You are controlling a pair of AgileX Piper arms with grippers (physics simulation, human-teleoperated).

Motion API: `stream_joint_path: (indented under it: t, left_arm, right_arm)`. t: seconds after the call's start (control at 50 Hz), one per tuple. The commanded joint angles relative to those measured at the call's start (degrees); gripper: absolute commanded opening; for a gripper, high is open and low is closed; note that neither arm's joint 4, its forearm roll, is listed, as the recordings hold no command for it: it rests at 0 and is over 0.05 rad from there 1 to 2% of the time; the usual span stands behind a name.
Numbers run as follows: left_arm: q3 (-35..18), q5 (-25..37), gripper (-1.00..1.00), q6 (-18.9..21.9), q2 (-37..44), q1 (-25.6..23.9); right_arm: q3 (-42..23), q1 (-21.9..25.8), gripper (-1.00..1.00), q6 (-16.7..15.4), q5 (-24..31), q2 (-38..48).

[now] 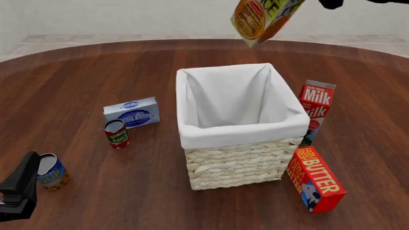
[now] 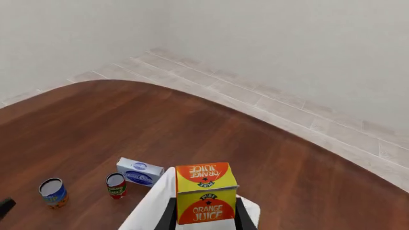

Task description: Pick up the orange juice, and put it in the basket.

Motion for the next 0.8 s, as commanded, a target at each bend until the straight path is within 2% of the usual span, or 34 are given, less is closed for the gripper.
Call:
stream_joint_path:
  t: [0.02, 0.4, 0.56, 0.64, 0.8]
  left_arm:
    - [0.0, 0.0, 1.0, 0.0, 0.0, 0.0]
    - [0.0, 0.0, 1.0, 0.0, 0.0, 0.0]
    - [0.0, 0.0, 1.0, 0.0, 0.0, 0.0]
    - [0.0, 0.0, 1.0, 0.0, 0.0, 0.0]
    - [0.0, 0.0, 1.0, 0.0, 0.0, 0.0]
  right_arm:
    - [1.4, 3.6, -1.0, 2.2, -1.9, 1.5]
    - [5.2, 4.8, -1.0, 3.7, -2.1, 3.7]
    - [6.3, 5.3, -1.0, 4.9, -2.4, 4.9]
    - [7.2, 4.8, -1.0, 6.8, -1.9, 7.1]
    - [8.0, 5.0, -1.0, 6.6, -2.6, 7.6]
